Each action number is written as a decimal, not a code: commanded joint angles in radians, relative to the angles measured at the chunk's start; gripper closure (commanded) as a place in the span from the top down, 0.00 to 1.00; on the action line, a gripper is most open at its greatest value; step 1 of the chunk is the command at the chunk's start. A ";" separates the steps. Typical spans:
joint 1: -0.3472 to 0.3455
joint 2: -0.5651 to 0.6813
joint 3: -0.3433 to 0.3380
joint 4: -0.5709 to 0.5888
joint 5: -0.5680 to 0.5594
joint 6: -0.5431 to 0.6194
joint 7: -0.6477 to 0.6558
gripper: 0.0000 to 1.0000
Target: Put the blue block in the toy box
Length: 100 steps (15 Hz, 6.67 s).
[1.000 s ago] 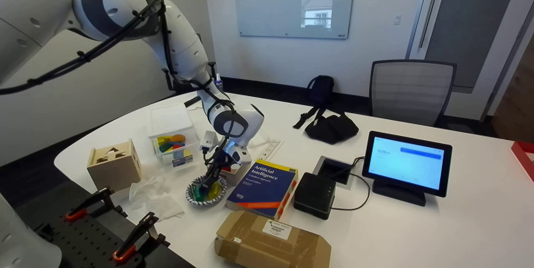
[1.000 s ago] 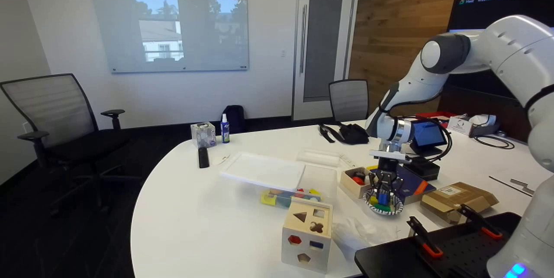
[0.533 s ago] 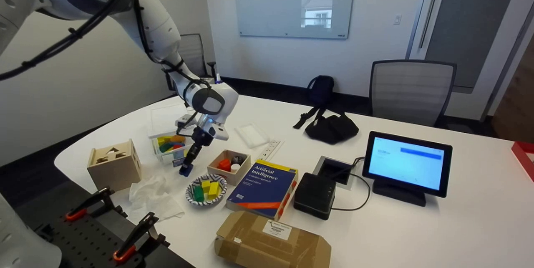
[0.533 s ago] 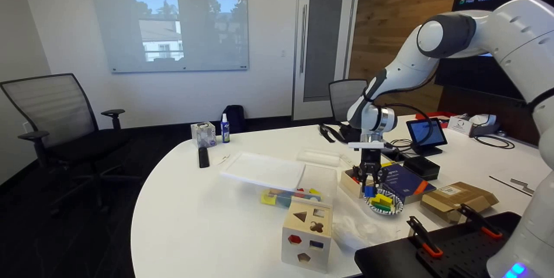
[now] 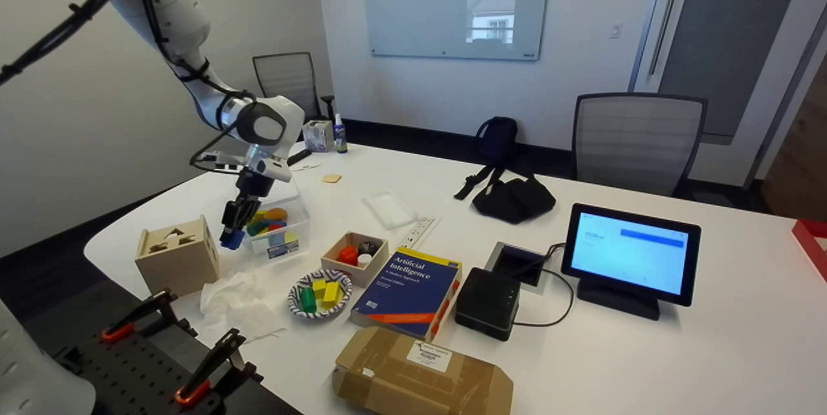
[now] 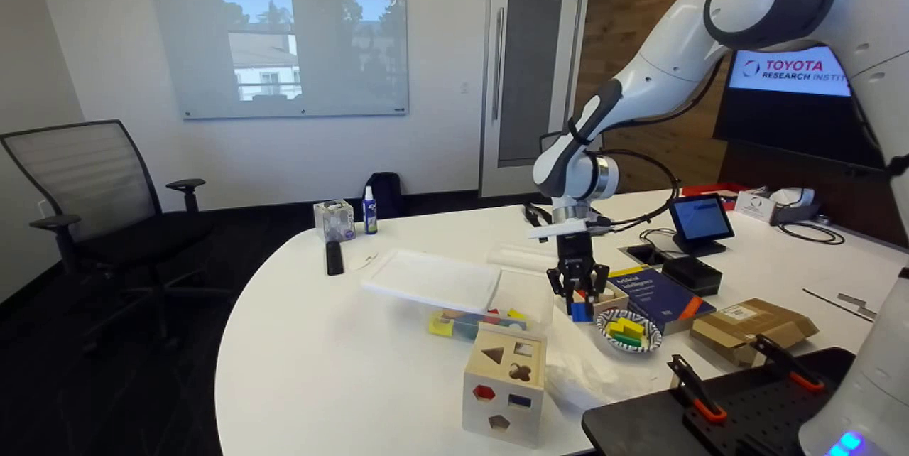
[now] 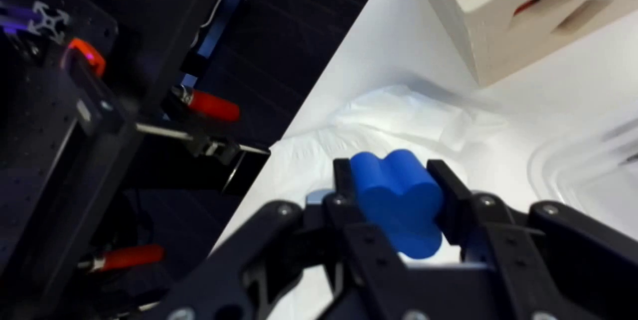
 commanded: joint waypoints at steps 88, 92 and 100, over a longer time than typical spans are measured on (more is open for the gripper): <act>0.514 -0.207 0.161 -0.354 -0.826 0.625 1.011 0.16; 0.506 -0.200 0.139 -0.342 -0.840 0.611 0.985 0.16; 0.466 -0.182 0.132 -0.321 -0.839 0.632 0.840 0.16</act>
